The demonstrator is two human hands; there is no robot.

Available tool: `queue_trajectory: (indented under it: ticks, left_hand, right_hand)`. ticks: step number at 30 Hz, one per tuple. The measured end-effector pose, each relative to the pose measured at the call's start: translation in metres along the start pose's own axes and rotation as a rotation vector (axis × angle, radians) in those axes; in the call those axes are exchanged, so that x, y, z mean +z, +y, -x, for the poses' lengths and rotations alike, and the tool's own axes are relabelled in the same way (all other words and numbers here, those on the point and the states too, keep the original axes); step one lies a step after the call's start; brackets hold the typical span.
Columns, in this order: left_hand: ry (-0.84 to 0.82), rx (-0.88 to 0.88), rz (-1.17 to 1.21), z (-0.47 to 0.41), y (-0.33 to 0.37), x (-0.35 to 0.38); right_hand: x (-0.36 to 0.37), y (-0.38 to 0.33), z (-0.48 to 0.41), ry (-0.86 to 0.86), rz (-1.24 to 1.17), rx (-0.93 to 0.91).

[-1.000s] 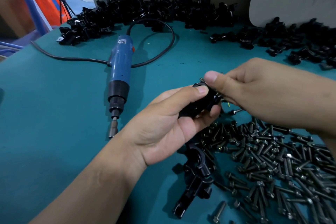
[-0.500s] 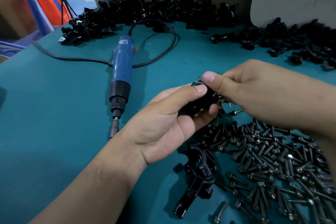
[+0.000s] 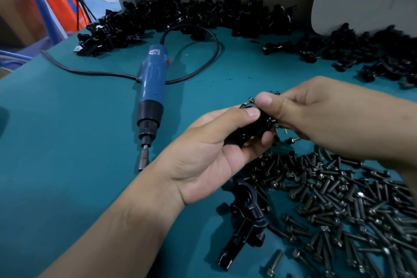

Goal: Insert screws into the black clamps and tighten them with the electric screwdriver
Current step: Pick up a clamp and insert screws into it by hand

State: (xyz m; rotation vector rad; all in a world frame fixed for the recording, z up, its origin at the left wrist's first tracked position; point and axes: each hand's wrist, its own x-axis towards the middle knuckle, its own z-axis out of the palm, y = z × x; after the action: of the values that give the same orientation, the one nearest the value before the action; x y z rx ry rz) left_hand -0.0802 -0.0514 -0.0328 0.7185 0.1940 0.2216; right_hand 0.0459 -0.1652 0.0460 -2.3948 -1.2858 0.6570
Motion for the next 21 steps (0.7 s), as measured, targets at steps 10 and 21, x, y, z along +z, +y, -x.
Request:
queue_trajectory:
  ticks: [10,21]
  left_hand:
    - [0.002,-0.003,-0.026,-0.0002,-0.0018,0.0005]
    - [0.034,0.02,0.03,-0.0002,0.0006,0.0007]
  right_hand:
    - [0.0021,-0.0033,0.002,0.03,-0.009,-0.004]
    - [-0.0008,0.0007,0.0023,0.042,-0.062,-0.101]
